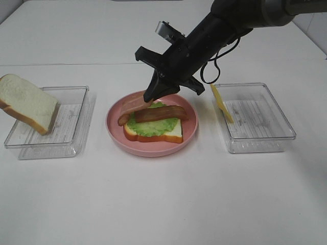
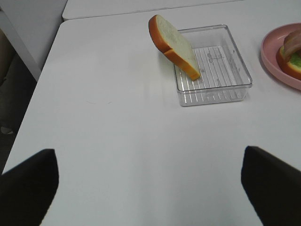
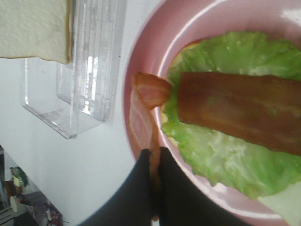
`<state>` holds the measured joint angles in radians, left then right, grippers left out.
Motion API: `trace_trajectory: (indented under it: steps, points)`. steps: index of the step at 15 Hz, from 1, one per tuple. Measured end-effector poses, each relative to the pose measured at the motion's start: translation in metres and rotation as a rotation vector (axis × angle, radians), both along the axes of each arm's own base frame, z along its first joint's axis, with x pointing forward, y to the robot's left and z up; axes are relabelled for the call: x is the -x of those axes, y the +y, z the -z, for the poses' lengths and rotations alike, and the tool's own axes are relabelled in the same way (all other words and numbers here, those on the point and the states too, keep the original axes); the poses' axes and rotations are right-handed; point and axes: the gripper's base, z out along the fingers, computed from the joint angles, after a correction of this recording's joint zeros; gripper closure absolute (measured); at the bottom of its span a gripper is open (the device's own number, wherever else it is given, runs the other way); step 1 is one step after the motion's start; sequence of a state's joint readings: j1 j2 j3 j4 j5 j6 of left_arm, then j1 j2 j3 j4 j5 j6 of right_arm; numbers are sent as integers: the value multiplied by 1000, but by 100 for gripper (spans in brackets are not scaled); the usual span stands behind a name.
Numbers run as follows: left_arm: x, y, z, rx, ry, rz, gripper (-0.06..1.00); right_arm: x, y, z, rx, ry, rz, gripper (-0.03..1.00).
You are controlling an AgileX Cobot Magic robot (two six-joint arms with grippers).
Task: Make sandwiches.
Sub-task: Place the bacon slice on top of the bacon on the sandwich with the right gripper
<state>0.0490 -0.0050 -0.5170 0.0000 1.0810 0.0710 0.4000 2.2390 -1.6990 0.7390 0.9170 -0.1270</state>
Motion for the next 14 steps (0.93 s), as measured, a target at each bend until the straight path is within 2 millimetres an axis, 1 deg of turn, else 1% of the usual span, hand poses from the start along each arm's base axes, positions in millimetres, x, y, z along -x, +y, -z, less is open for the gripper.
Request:
trace_trajectory:
  steps: [4,7,14]
  points:
    - [0,0,0,0,0,0,-3,0,-10,6,128,-6,-11,95]
    - [0,0,0,0,0,0,-3,-2,-16,6,200,-33,-3,95]
    - [0,0,0,0,0,0,-3,-3,-18,4,225,-52,2,94]
